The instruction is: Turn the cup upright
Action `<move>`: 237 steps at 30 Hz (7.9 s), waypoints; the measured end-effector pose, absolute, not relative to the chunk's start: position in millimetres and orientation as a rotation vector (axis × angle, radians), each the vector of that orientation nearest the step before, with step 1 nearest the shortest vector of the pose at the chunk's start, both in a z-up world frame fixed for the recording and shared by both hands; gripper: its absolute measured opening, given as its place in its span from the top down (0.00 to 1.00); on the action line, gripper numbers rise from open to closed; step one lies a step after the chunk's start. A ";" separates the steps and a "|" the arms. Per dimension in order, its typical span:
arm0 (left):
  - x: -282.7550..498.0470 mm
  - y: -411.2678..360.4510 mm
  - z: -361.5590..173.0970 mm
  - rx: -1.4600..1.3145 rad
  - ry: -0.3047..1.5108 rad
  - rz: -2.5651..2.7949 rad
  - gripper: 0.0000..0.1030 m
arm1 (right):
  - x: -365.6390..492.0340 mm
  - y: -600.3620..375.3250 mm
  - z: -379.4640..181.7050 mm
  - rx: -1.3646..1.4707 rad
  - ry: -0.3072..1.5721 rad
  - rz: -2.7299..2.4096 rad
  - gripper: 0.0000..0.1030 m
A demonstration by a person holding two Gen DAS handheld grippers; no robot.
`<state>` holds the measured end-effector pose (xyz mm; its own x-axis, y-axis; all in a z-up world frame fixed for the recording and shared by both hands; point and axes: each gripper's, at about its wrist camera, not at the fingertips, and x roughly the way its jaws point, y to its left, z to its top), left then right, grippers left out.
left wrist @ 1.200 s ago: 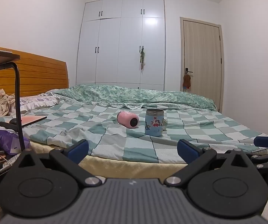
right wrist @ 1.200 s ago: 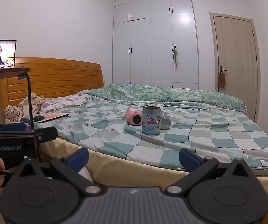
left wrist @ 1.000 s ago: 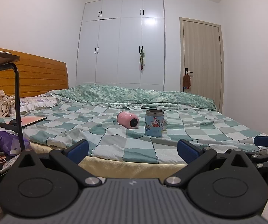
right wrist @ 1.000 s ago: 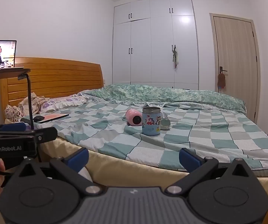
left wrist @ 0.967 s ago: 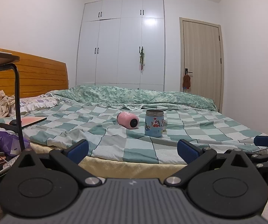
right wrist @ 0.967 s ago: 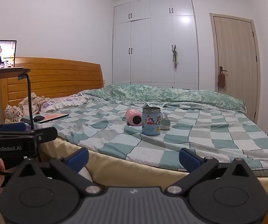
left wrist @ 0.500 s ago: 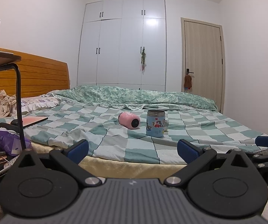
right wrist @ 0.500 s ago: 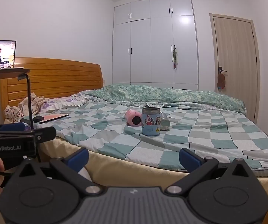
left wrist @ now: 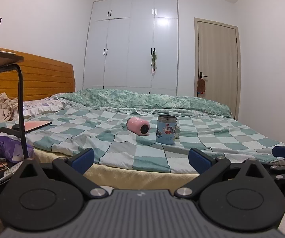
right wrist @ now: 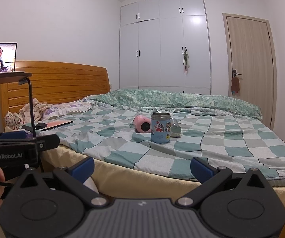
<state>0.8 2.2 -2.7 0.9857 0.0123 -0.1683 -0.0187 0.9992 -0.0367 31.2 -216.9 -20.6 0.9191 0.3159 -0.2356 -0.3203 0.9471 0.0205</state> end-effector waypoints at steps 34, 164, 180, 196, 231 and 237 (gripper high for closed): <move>18.1 12.0 -0.7 -0.077 0.191 0.060 0.00 | 41.2 -218.2 -21.2 -0.002 0.251 0.335 0.00; 346.4 45.7 44.5 -0.110 0.453 -0.001 0.00 | 427.0 -203.5 46.6 0.000 0.475 0.401 0.00; 153.7 12.1 56.2 0.038 0.255 0.074 0.00 | 226.9 -257.9 44.5 0.034 0.391 0.345 0.00; 19.6 9.0 35.1 0.026 0.074 0.044 0.00 | 64.9 -230.4 30.6 -0.091 0.204 0.393 0.00; 9.4 6.1 23.7 -0.035 0.130 0.034 0.00 | 36.0 -224.2 14.7 -0.015 0.190 0.422 0.00; 10.7 5.8 21.5 -0.036 0.129 0.033 0.00 | 36.1 -224.8 13.6 -0.012 0.190 0.420 0.00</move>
